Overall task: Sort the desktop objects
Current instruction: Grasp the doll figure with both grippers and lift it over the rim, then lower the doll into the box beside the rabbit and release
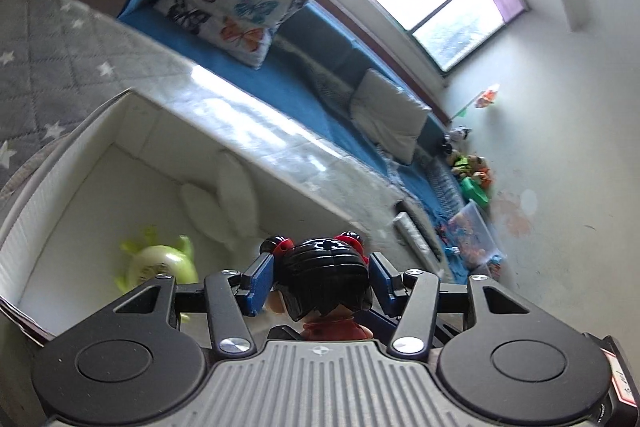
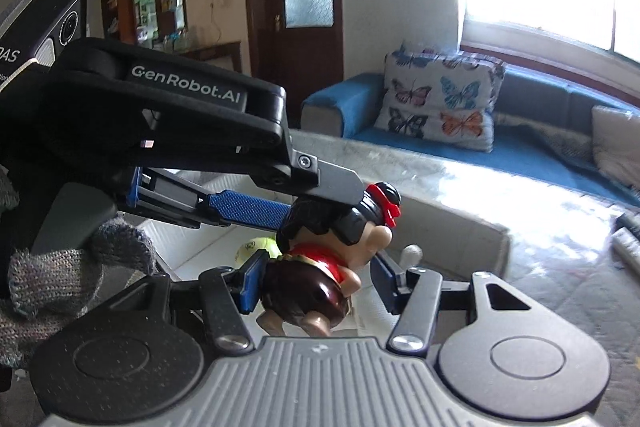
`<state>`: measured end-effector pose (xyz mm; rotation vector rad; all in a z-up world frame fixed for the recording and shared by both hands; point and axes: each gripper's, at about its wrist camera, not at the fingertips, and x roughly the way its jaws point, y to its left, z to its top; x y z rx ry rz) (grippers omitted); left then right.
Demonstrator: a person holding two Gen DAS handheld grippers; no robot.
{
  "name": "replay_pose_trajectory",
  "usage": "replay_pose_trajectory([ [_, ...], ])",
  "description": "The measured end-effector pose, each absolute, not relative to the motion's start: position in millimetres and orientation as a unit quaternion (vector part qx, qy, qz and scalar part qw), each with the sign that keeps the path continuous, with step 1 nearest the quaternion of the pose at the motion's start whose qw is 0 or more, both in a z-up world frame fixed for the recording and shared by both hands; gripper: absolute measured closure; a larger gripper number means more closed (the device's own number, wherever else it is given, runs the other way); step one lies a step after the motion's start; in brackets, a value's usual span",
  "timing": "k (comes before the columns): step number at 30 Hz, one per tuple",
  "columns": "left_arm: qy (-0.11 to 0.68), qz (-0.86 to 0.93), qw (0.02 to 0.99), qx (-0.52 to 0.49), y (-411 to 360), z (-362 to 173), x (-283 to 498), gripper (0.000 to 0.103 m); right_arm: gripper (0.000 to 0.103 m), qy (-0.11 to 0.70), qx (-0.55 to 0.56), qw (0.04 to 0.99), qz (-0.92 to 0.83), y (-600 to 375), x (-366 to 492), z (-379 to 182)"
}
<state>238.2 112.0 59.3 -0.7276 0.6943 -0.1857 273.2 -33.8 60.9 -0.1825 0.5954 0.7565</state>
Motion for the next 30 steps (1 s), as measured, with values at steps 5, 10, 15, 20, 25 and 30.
replay_pose_trajectory([
  [5, 0.344, -0.075, 0.866, -0.355, 127, 41, 244, 0.048, 0.047, 0.304, -0.098, 0.87, 0.375, -18, 286, 43],
  [10, 0.357, -0.073, 0.862, -0.352, 127, 29, 247, 0.048, 0.047, 0.327, -0.108, 0.859, 0.38, -11, 292, 30],
  [15, 0.363, -0.073, 0.863, -0.342, 123, 21, 247, 0.048, 0.047, 0.348, -0.083, 0.853, 0.38, -16, 302, 25],
  [20, 0.36, -0.078, 0.866, -0.339, 121, 21, 247, 0.048, 0.048, 0.354, -0.085, 0.853, 0.375, -17, 306, 25],
  [25, 0.365, -0.081, 0.861, -0.346, 123, 21, 243, 0.051, 0.052, 0.363, -0.078, 0.852, 0.369, -19, 304, 20],
  [30, 0.361, -0.074, 0.867, -0.335, 123, 26, 240, 0.053, 0.054, 0.364, -0.091, 0.854, 0.36, -16, 299, 18],
])
